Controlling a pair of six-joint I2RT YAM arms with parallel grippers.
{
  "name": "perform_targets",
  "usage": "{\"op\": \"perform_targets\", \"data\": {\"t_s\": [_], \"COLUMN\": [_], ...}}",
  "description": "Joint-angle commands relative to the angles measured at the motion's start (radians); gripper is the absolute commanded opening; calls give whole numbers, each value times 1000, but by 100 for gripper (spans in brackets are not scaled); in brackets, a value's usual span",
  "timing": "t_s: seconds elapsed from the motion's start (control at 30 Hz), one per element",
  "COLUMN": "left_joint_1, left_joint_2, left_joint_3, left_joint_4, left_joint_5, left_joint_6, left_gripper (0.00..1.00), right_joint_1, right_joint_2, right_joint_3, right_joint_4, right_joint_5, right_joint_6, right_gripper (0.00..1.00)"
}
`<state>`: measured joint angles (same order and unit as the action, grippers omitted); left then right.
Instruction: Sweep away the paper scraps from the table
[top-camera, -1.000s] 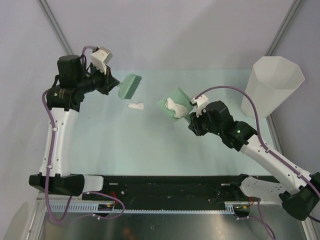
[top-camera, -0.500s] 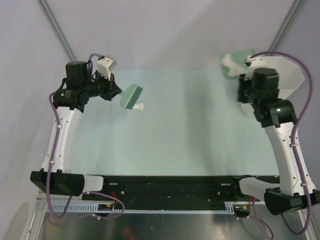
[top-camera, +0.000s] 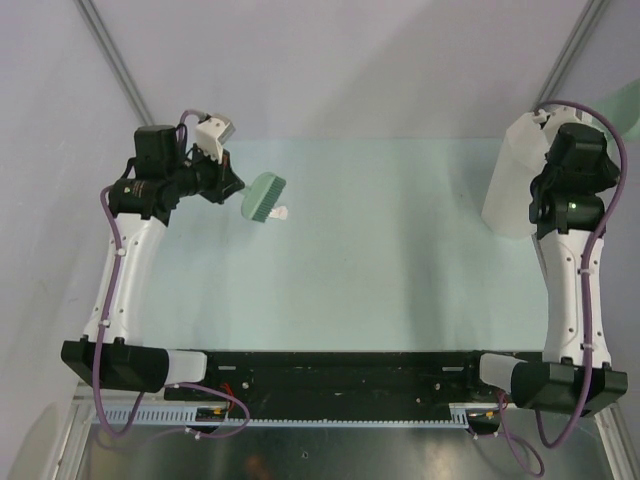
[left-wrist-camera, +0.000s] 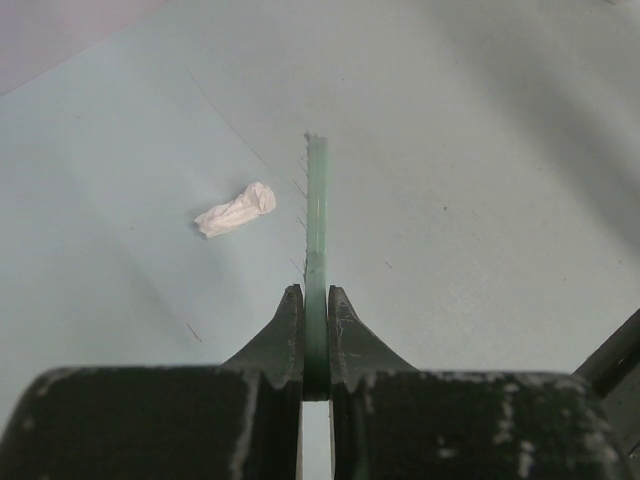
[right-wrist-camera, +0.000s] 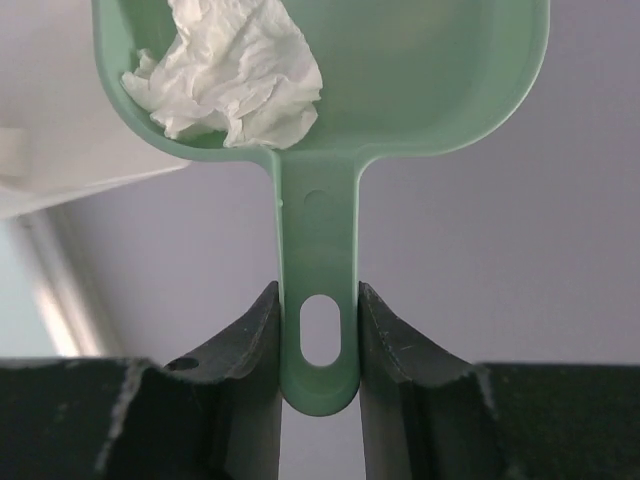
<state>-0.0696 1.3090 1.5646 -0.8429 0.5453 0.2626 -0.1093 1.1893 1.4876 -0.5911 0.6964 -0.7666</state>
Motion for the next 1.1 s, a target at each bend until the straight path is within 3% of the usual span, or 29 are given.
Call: {"op": "perform_targets", "data": {"t_s": [0.0,0.17,0.33,0.47,0.57,0.83,0.97,1.07], "left_joint_1": [1,1,2,1,1,1,1,-2], "left_joint_2": [-24,-30,-56,-54,-44,-40,-33,-17], "left_joint_3": [-12,-15,-20,-21,-17,-31,-40,-51], "left_joint_4": [21,21,19,19,19,19,21,24], "left_joint_5": [28,22,-5,-2,7,8,-5,-63], "left_joint_6": [6,13,43,58,55,69,70,63], "left_gripper": [0,0,0,0,0,0,0,0], "right_joint_1": [-30,-44,-49,-53,-56,-61,-35,46], "right_joint_2": [15,64,73,35,6,13,7,-25], "right_joint_3": [-3,-52,-56,-72,-147,-150,-150,-81], "right_joint_4": [318,438,416,239,253,169,230,254], "right_joint_5": [103,8,-40,-146,-130,-161,-112,-121], "right_joint_6": [-412,-707,-809,-746,-775,-769,-682,-529], "right_gripper": [0,0,0,0,0,0,0,0]}}
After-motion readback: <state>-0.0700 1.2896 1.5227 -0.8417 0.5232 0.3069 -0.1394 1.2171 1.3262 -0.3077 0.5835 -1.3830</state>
